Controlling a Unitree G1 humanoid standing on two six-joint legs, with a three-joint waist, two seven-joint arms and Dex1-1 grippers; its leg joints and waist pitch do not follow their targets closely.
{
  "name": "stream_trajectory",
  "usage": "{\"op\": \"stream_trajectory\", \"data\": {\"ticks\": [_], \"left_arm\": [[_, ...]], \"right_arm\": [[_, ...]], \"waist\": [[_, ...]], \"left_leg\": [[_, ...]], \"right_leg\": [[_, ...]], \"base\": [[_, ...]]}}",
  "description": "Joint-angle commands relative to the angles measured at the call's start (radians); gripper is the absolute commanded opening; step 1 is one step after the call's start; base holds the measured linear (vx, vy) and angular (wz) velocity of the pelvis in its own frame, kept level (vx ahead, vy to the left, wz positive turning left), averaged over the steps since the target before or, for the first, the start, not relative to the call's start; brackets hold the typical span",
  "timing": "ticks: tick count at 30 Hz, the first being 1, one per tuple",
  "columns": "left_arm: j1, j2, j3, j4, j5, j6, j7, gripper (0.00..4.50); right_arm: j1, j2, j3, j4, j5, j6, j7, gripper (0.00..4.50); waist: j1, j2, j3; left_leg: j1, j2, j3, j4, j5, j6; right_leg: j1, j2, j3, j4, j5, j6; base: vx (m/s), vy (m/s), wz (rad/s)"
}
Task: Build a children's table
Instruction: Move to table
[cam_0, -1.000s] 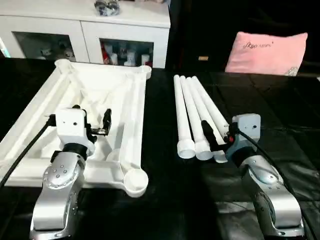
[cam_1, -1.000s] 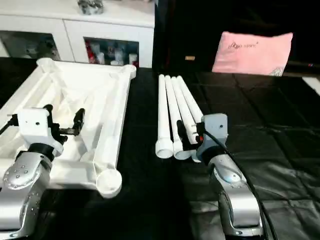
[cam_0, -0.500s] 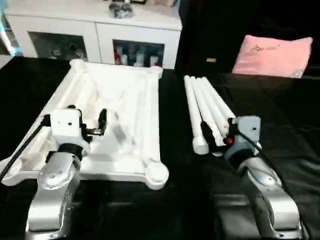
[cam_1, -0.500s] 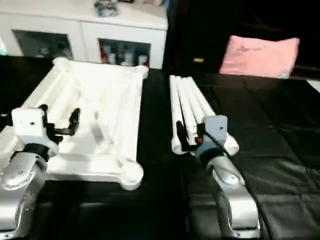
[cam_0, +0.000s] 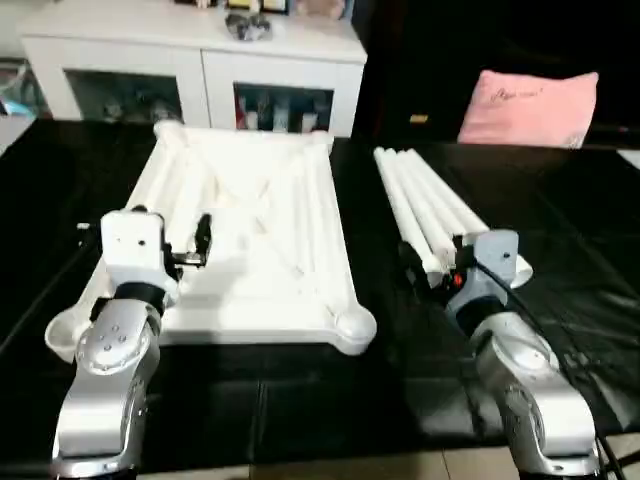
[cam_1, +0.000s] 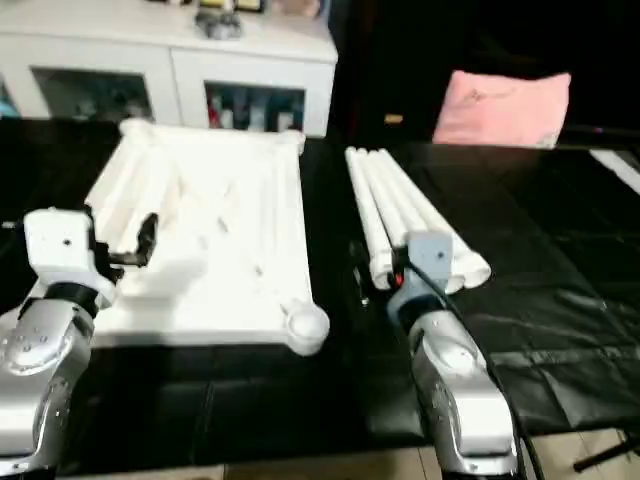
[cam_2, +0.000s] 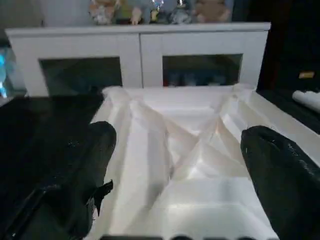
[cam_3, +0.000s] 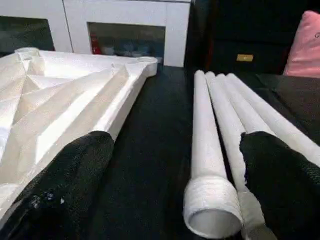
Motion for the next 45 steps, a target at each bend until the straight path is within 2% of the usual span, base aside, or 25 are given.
{"op": "stream_trajectory", "data": {"ticks": [1, 2, 3, 4, 5, 7, 10, 12, 15, 19, 20, 21, 22, 23, 24, 26, 27, 28, 29, 30, 31, 34, 36, 38, 45], "left_arm": [[-0.013, -0.005, -0.029, 0.01, -0.007, 0.017, -0.003, 4.45], [-0.013, -0.005, -0.029, 0.01, -0.008, 0.018, -0.005, 4.45], [-0.015, -0.004, -0.028, 0.01, -0.016, 0.025, -0.014, 4.45], [-0.016, -0.002, -0.029, 0.011, -0.013, 0.026, -0.018, 4.45], [-0.017, 0.002, -0.031, 0.01, -0.012, 0.028, -0.024, 4.45], [-0.018, 0.011, -0.046, -0.002, -0.048, 0.046, -0.079, 4.45], [-0.023, 0.028, -0.066, -0.009, -0.076, 0.057, -0.136, 4.45], [-0.032, 0.096, -0.122, -0.011, -0.091, 0.071, -0.244, 4.45], [-0.026, 0.197, -0.188, -0.016, -0.126, 0.044, -0.43, 4.45], [-0.046, 0.265, -0.216, -0.012, -0.159, 0.057, -0.558, 4.45], [-0.056, 0.283, -0.226, -0.007, -0.164, 0.061, -0.592, 4.45], [-0.077, 0.333, -0.263, 0.01, -0.155, 0.079, -0.661, 4.45], [-0.078, 0.337, -0.265, 0.012, -0.154, 0.079, -0.665, 4.45], [-0.083, 0.35, -0.275, 0.017, -0.148, 0.08, -0.682, 4.45], [-0.094, 0.396, -0.309, 0.032, -0.155, 0.11, -0.742, 4.45], [-0.104, 0.437, -0.345, 0.056, -0.147, 0.106, -0.801, 4.45], [-0.118, 0.457, -0.377, 0.075, -0.134, 0.123, -0.832, 4.45], [-0.118, 0.457, -0.377, 0.075, -0.134, 0.123, -0.832, 4.3], [-0.133, 0.46, -0.395, 0.091, -0.127, 0.113, -0.855, 4.12], [-0.16, 0.458, -0.419, 0.11, -0.13, 0.128, -0.887, 4.12], [-0.181, 0.454, -0.435, 0.125, -0.13, 0.136, -0.904, 4.08], [-0.227, 0.439, -0.469, 0.168, -0.112, 0.154, -0.914, 3.81], [-0.285, 0.416, -0.501, 0.245, -0.084, 0.149, -0.912, 3.68], [-0.299, 0.409, -0.508, 0.265, -0.078, 0.147, -0.913, 3.44], [-0.396, 0.376, -0.556, 0.387, -0.047, 0.149, -0.947, 3.06]], "right_arm": [[-0.005, -0.019, -0.024, 0.0, -0.002, 0.002, 0.0, 4.5], [-0.006, -0.02, -0.023, 0.0, -0.003, 0.002, 0.001, 4.5], [-0.01, -0.024, -0.02, 0.003, -0.006, 0.0, 0.006, 4.5], [-0.013, -0.025, -0.019, 0.005, -0.006, 0.0, 0.007, 4.5], [-0.016, -0.026, -0.018, 0.006, -0.006, 0.0, 0.008, 4.5], [-0.027, -0.039, -0.011, 0.012, -0.013, -0.006, 0.018, 4.5], [-0.039, -0.055, -0.004, 0.018, -0.019, -0.008, 0.032, 4.5], [-0.058, -0.103, 0.015, 0.025, -0.03, -0.004, 0.081, 4.5], [-0.057, -0.217, 0.089, -0.019, -0.037, -0.009, 0.239, 4.5], [-0.049, -0.31, 0.104, -0.062, 0.015, 0.048, 0.37, 4.5], [-0.046, -0.34, 0.109, -0.072, 0.024, 0.057, 0.407, 4.5], [-0.04, -0.408, 0.122, -0.089, 0.024, 0.051, 0.479, 4.5], [-0.04, -0.412, 0.123, -0.09, 0.024, 0.049, 0.483, 4.5], [-0.039, -0.427, 0.125, -0.093, 0.021, 0.045, 0.497, 4.5], [-0.034, -0.465, 0.114, -0.108, 0.048, 0.05, 0.539, 4.5], [-0.024, -0.511, 0.103, -0.127, 0.085, 0.051, 0.599, 4.5], [-0.011, -0.542, 0.101, -0.141, 0.096, 0.044, 0.636, 4.5], [-0.011, -0.542, 0.101, -0.141, 0.096, 0.044, 0.636, 4.5], [-0.006, -0.557, 0.101, -0.143, 0.095, 0.045, 0.654, 4.5], [-0.001, -0.571, 0.101, -0.148, 0.104, 0.053, 0.68, 4.5], [0.002, -0.578, 0.103, -0.15, 0.111, 0.059, 0.694, 4.5], [0.009, -0.595, 0.111, -0.158, 0.134, 0.078, 0.725, 4.5], [0.021, -0.619, 0.122, -0.174, 0.159, 0.09, 0.758, 4.5], [0.024, -0.624, 0.124, -0.177, 0.163, 0.092, 0.763, 4.5], [0.04, -0.652, 0.123, -0.187, 0.183, 0.121, 0.804, 4.5]], "waist": [[0.018, 0.009, -0.058], [0.032, -0.012, -0.057], [0.054, -0.027, -0.054], [0.056, -0.024, -0.048], [0.06, -0.014, -0.039], [0.058, -0.004, -0.034], [0.055, 0.001, -0.031], [0.059, 0.006, -0.034], [0.07, 0.007, -0.04], [0.073, 0.009, -0.05], [0.074, 0.012, -0.051], [0.078, 0.021, -0.053], [0.08, 0.014, -0.052], [0.08, 0.014, -0.052], [0.079, 0.022, -0.05], [0.081, 0.026, -0.048], [0.08, 0.026, -0.045], [0.081, 0.026, -0.044], [0.082, 0.035, -0.044], [0.082, 0.032, -0.042], [0.084, 0.036, -0.042], [0.093, 0.035, -0.041], [0.098, 0.041, -0.044], [0.1, 0.039, -0.047], [0.1, 0.045, -0.055]], "left_leg": [[-0.004, 0.047, -0.009, -0.084, -0.096, 0.113], [-0.018, 0.027, 0.017, -0.073, -0.082, 0.096], [0.003, 0.039, 0.028, -0.076, -0.079, 0.056], [0.001, 0.047, 0.038, -0.101, -0.059, 0.035], [0.01, 0.058, 0.049, -0.116, -0.109, 0.018], [0.025, 0.075, 0.053, -0.128, -0.224, -0.017], [0.03, 0.087, 0.051, -0.148, -0.322, -0.054], [0.033, 0.088, 0.054, -0.148, -0.317, -0.057], [0.029, 0.088, 0.059, -0.145, -0.241, -0.044], [0.031, 0.089, 0.07, -0.134, -0.098, -0.004], [0.031, 0.088, 0.07, -0.132, -0.082, 0.003], [0.036, 0.088, 0.071, -0.128, -0.063, 0.012], [0.036, 0.089, 0.074, -0.126, -0.056, 0.021], [0.036, 0.089, 0.074, -0.126, -0.056, 0.021], [0.037, 0.088, 0.076, -0.128, -0.074, 0.022], [0.036, 0.09, 0.074, -0.13, -0.104, 0.025], [0.037, 0.091, 0.075, -0.133, -0.137, 0.023], [0.039, 0.093, 0.075, -0.134, -0.155, 0.021], [0.039, 0.094, 0.075, -0.134, -0.161, 0.018], [0.041, 0.094, 0.077, -0.135, -0.176, 0.015], [0.044, 0.095, 0.079, -0.135, -0.185, 0.012], [0.039, 0.095, 0.082, -0.134, -0.163, 0.014], [0.042, 0.095, 0.083, -0.129, -0.154, 0.016], [0.039, 0.095, 0.083, -0.128, -0.131, 0.023], [0.036, 0.096, 0.083, -0.122, -0.094, 0.047]], "right_leg": [[0.025, -0.141, 0.075, -0.1, 0.096, -0.099], [0.04, -0.159, 0.082, -0.118, 0.082, -0.071], [0.024, -0.159, 0.085, -0.131, -0.09, -0.014], [0.024, -0.125, 0.071, -0.123, -0.188, -0.01], [0.007, -0.105, 0.067, -0.131, -0.293, -0.022], [-0.008, -0.093, 0.066, -0.132, -0.387, -0.05], [-0.014, -0.08, 0.062, -0.12, -0.345, -0.062], [-0.013, -0.08, 0.065, -0.117, -0.28, -0.065], [0.0, -0.079, 0.067, -0.104, -0.135, -0.076], [0.013, -0.078, 0.064, -0.082, 0.128, -0.124], [0.015, -0.077, 0.064, -0.08, 0.159, -0.129], [0.014, -0.077, 0.063, -0.077, 0.198, -0.139], [0.017, -0.076, 0.063, -0.078, 0.213, -0.142], [0.017, -0.076, 0.063, -0.078, 0.213, -0.142], [0.016, -0.078, 0.063, -0.082, 0.2, -0.153], [0.02, -0.081, 0.064, -0.083, 0.161, -0.161], [0.019, -0.082, 0.064, -0.087, 0.112, -0.167], [0.019, -0.085, 0.065, -0.089, 0.069, -0.175], [0.017, -0.087, 0.066, -0.089, 0.053, -0.182], [0.017, -0.088, 0.066, -0.094, 0.015, -0.191], [0.015, -0.087, 0.068, -0.097, -0.006, -0.197], [0.018, -0.088, 0.066, -0.096, -0.026, -0.2], [0.017, -0.089, 0.068, -0.097, -0.027, -0.194], [0.019, -0.09, 0.067, -0.095, -0.005, -0.193], [0.021, -0.091, 0.064, -0.088, 0.064, -0.218]], "base": [[-0.07, -0.111, -0.08], [-0.086, -0.118, -0.07], [-0.086, -0.118, -0.07], [-0.076, -0.097, -0.07], [-0.056, -0.074, -0.06], [-0.028, -0.037, -0.03], [0.0, 0.0, 0.0], [0.0, 0.0, 0.0], [0.0, 0.0, 0.0], [0.016, 0.009, -0.01], [0.0, 0.0, 0.0], [0.0, 0.0, 0.0], [0.0, 0.0, 0.0], [0.0, 0.0, 0.0], [0.0, 0.0, 0.0], [0.0, 0.0, 0.0], [0.0, 0.0, 0.0], [0.0, 0.0, 0.0], [0.0, 0.0, 0.0], [0.0, 0.0, 0.0], [0.0, 0.0, 0.0], [0.0, 0.0, 0.0], [0.0, 0.0, 0.0], [0.0, 0.0, 0.0], [0.0, 0.0, 0.0]]}}
